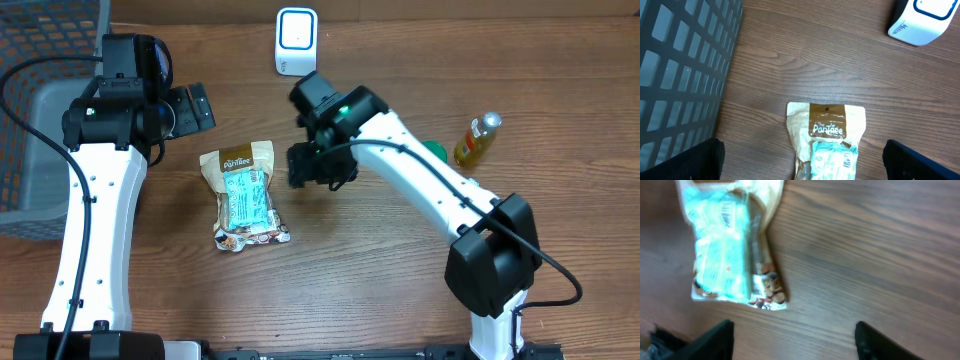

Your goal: Scan the item barcode

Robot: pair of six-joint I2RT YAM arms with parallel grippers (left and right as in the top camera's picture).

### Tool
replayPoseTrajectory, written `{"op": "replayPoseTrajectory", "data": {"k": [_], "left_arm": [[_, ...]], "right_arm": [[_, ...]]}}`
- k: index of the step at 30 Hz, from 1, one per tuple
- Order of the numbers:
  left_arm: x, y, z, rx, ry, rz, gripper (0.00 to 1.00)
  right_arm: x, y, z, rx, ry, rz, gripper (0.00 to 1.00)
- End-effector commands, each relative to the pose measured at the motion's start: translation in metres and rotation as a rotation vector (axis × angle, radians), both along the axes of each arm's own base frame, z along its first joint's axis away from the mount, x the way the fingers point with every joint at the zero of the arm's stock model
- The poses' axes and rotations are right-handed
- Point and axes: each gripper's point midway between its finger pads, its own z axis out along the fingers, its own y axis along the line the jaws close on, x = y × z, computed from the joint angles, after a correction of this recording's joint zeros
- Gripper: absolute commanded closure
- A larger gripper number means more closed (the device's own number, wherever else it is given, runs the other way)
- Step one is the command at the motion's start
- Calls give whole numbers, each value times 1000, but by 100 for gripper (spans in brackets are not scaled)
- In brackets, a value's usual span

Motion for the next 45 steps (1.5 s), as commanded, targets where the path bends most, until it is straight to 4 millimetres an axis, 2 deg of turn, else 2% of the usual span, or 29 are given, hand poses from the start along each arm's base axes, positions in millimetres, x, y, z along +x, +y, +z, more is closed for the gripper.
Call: {"op": "replayPoseTrajectory", "data": {"k": [1,7,45], "left_arm": [[2,-1,3,6,-8,-19,1],[2,-1,3,6,-8,-19,0],[2,-1,3,6,-8,-19,0]], "right_arm": [[-5,8,-3,5,-5,28,0],[-10,17,-2,16,-12,50,0],[-9,17,-2,17,-14,50,0]]}}
